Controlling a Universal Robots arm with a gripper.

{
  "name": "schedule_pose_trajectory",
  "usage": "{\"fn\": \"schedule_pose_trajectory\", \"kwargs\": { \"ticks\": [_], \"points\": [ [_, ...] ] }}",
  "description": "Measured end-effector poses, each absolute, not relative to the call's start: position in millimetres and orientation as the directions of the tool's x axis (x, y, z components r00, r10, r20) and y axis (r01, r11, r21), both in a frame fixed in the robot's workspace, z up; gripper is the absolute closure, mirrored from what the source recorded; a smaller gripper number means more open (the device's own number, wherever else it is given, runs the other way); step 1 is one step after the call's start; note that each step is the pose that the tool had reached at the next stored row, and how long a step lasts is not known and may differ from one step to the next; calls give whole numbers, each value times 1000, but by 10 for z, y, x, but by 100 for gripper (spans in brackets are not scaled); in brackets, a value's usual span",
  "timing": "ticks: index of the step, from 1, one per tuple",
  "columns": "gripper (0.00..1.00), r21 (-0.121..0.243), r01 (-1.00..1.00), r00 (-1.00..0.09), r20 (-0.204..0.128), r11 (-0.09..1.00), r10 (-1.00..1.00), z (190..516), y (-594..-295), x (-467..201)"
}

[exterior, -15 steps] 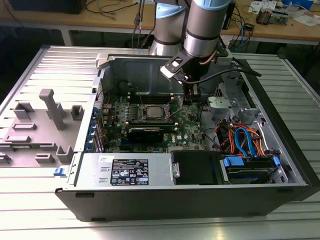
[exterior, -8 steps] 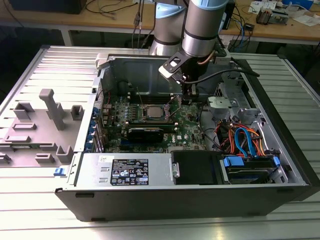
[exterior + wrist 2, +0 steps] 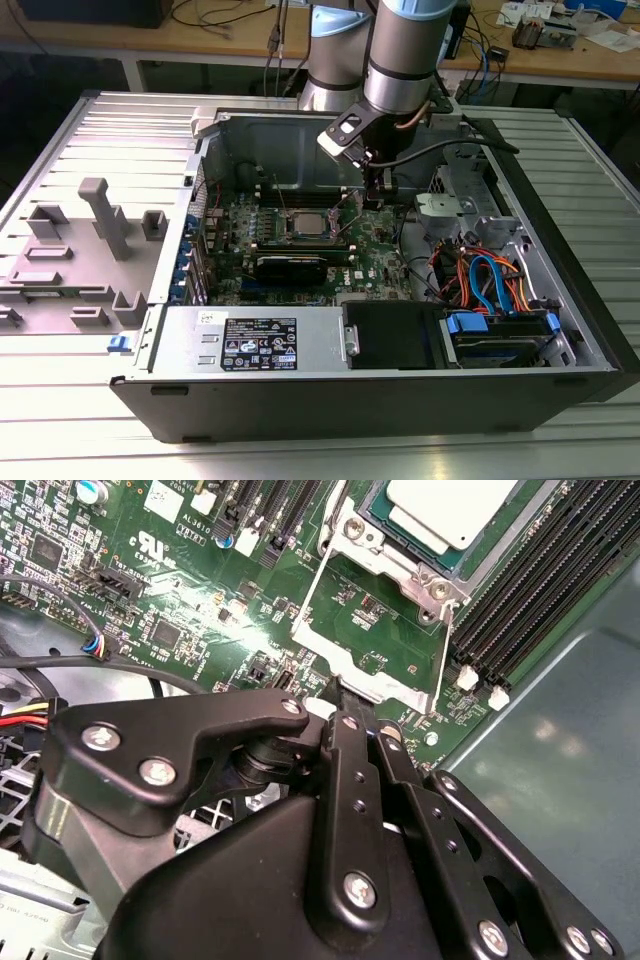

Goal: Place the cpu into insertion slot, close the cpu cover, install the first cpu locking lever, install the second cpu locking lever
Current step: 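Close the cpu cover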

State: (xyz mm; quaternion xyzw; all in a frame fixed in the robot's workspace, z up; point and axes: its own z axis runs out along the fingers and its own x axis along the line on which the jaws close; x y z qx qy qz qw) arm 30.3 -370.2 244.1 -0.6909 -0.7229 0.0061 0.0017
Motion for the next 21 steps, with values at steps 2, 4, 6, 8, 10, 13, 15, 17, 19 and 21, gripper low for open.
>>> {"fn": "schedule_pose_trajectory", "kwargs": {
  "ticks": [2,4,6,8,10,13,15,17,19,21],
  "points": [
    [89,-11,999,-45,-6,45,999,2442,-3702,290],
    [89,-11,999,-45,-5,45,999,2458,-3702,279],
    [89,-11,999,-45,-5,45,999,2495,-3702,257],
    [89,-11,999,-45,-5,45,999,2495,-3702,233],
    [89,-11,999,-46,-5,45,999,2495,-3702,190],
    [89,-11,999,-45,-5,45,999,2495,-3702,187],
    [89,-11,999,-45,-5,45,999,2495,-3702,181],
    [89,-11,999,-45,-5,45,999,2496,-3702,177],
    [89,-11,999,-45,-5,45,999,2495,-3702,172],
    [89,-11,999,-45,-5,45,999,2495,-3702,169]
  ]
}}
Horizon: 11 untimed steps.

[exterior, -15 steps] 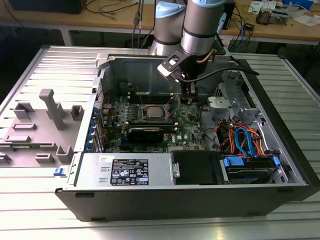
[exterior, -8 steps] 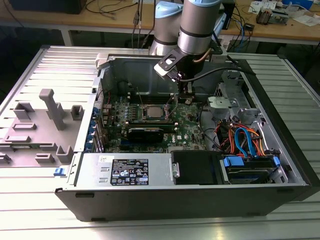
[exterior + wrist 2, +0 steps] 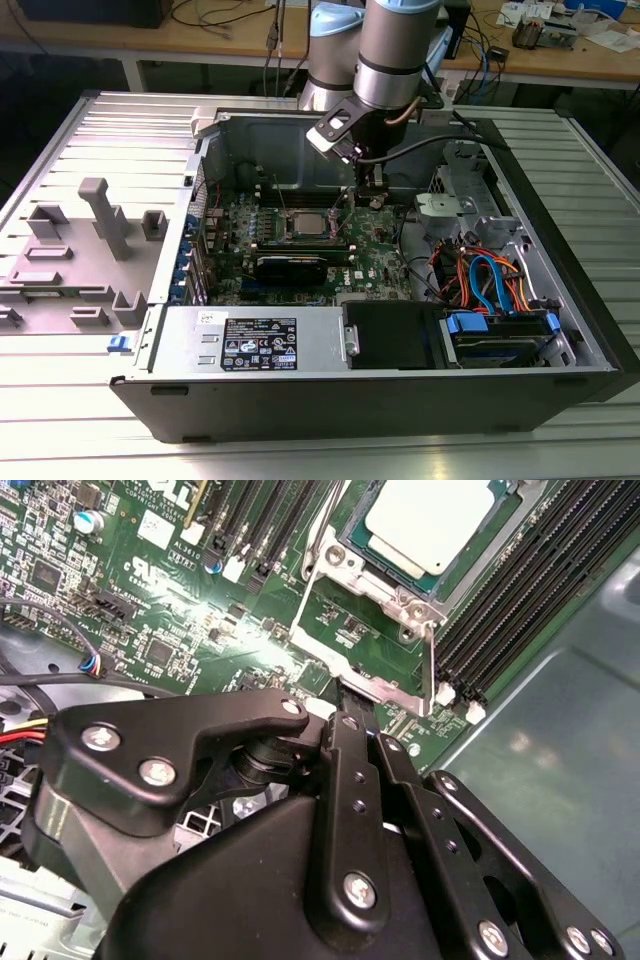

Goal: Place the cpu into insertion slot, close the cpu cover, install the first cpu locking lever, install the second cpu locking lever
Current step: 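Close the cpu cover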

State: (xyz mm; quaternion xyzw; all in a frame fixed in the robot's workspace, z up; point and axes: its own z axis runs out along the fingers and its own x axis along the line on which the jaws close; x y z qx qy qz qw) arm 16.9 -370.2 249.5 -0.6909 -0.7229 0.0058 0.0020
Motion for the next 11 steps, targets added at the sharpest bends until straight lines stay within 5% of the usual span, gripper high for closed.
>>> {"fn": "schedule_pose_trajectory", "kwargs": {
  "ticks": [11],
  "points": [
    [89,-11,999,-45,-5,45,999,2495,-3702,140]
  ]
}}
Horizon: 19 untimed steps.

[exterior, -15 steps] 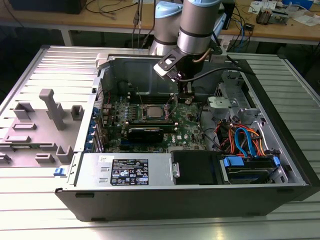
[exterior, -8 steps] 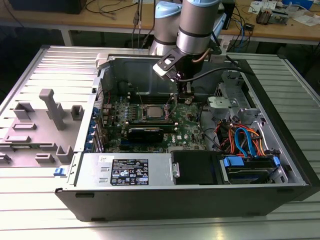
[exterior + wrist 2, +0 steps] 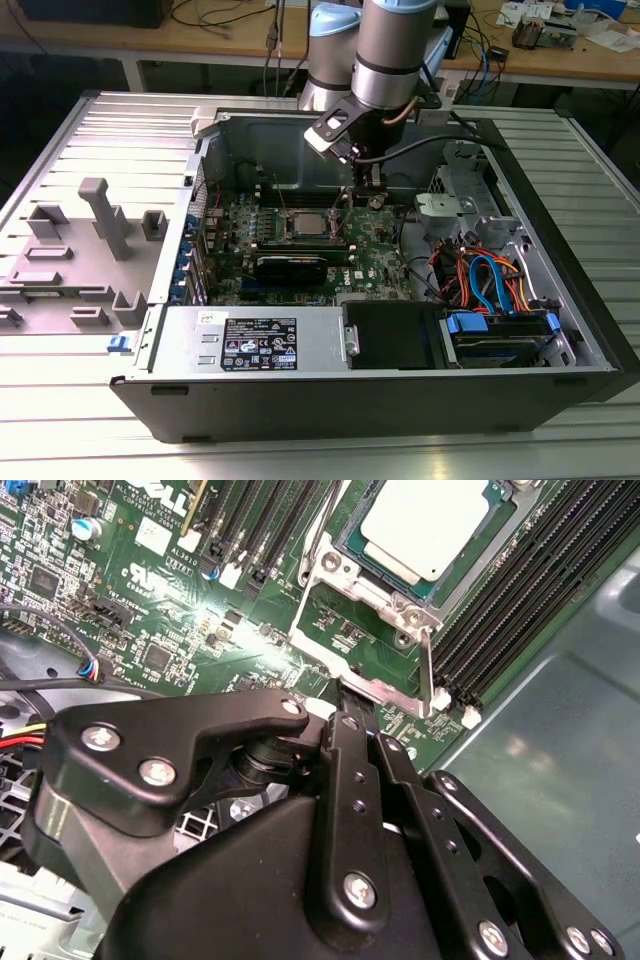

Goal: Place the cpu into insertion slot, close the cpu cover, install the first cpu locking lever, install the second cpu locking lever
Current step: 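Close the cpu cover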

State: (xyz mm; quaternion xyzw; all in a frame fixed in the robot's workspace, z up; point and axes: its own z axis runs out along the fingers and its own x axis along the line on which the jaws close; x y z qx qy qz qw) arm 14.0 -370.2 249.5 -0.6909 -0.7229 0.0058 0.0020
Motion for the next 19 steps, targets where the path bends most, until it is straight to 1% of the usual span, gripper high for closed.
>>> {"fn": "schedule_pose_trajectory", "kwargs": {
  "ticks": [19],
  "points": [
    [89,-11,999,-45,-5,45,999,2495,-3702,104]
  ]
}}
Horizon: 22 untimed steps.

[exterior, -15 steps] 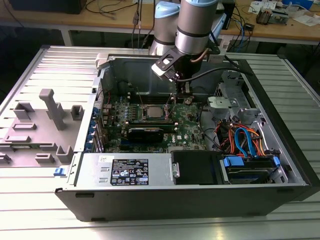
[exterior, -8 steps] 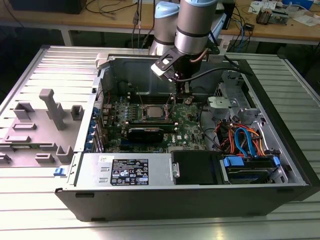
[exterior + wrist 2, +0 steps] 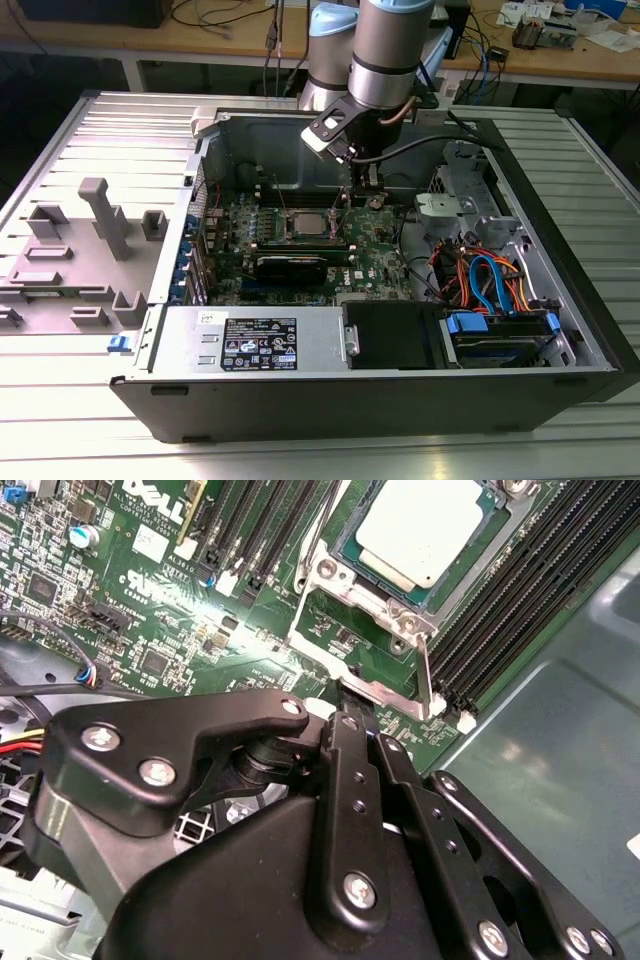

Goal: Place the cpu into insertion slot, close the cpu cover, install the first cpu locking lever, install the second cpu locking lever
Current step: 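Close the cpu cover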

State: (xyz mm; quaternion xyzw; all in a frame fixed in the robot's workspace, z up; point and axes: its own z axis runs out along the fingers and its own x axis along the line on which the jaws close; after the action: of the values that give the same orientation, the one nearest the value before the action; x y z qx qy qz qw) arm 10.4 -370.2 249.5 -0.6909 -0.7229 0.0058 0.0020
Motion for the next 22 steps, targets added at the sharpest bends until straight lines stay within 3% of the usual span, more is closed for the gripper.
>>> {"fn": "schedule_pose_trajectory", "kwargs": {
  "ticks": [22],
  "points": [
    [89,-11,999,-45,-5,45,999,2490,-3702,54]
  ]
}}
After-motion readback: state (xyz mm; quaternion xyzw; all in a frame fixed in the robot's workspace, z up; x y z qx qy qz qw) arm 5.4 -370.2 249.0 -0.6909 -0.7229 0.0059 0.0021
